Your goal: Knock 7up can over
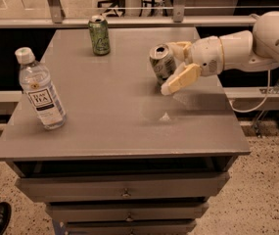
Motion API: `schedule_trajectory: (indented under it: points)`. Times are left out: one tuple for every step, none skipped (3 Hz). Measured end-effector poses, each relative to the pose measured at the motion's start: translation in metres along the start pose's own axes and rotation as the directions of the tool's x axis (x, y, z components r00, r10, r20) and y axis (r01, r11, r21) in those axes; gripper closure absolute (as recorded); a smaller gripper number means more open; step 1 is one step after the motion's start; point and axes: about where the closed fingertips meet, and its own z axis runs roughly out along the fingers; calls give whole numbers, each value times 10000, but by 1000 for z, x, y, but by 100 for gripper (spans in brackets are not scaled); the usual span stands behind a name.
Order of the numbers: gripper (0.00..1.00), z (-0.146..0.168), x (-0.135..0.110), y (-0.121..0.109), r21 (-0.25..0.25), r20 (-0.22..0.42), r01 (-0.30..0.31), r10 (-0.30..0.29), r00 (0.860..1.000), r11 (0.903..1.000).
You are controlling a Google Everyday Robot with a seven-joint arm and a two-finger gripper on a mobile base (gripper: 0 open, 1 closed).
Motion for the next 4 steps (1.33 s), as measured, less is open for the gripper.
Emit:
schedule_trajectory:
  points:
    - [0, 3, -19, 16, -540, 264, 286, -272, 9993, 9981]
    - [0, 0, -24, 30, -827, 277, 340, -318, 9991, 9960]
    - [0, -3, -23, 36, -872, 194, 361, -345, 9992, 9955]
    - [0, -9, -17, 32, -664, 30, 410, -408, 9992, 9970]
